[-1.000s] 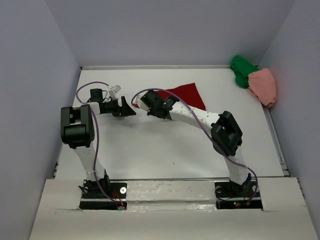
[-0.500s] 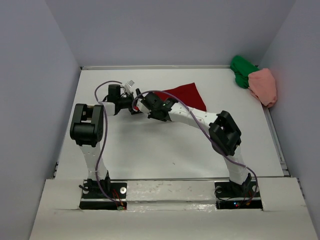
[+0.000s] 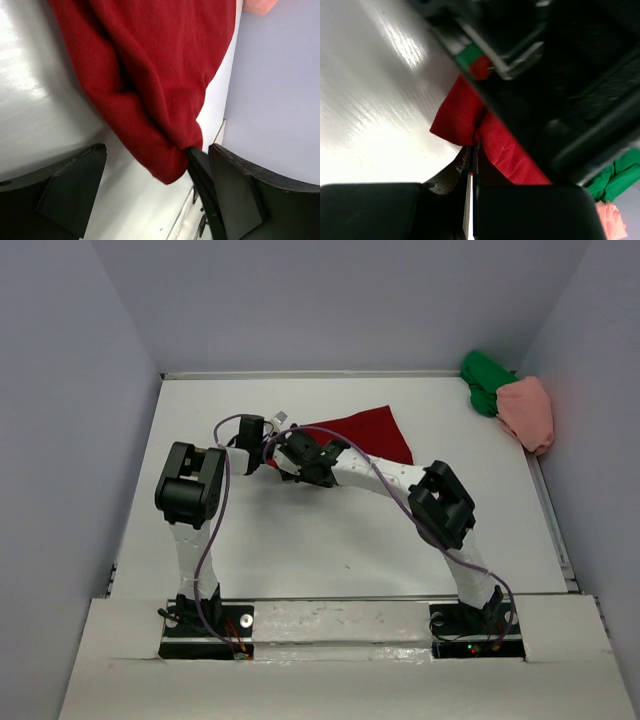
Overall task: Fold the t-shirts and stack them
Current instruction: Put the neatly folded tshirt into the corner of the board with the left arm
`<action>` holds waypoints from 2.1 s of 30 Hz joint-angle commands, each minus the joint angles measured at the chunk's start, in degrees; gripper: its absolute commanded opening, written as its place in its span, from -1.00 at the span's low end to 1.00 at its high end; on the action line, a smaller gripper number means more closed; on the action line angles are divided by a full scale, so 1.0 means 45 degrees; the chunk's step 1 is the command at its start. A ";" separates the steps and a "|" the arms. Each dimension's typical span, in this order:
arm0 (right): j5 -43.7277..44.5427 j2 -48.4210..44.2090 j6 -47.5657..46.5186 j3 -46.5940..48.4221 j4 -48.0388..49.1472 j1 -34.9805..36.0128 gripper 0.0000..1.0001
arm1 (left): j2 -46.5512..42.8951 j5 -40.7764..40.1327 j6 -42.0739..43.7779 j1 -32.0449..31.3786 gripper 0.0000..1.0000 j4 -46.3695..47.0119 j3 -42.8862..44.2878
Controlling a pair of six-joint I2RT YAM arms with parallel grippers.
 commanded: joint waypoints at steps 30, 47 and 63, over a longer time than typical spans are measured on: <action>0.0598 0.0084 0.0127 0.2167 -0.0655 0.0591 -1.00 | 0.1854 -0.1240 0.0802 -0.0686 0.98 -0.2238 0.2351; 0.0540 0.0963 0.0224 0.3398 -0.1358 0.0941 -1.00 | 0.2245 -0.0771 0.0686 -0.0901 0.59 -0.2239 0.2547; 0.0481 0.1197 0.0283 0.3691 -0.1612 0.1059 -1.00 | 0.2538 -0.0127 0.0373 -0.0980 0.22 -0.1945 0.2781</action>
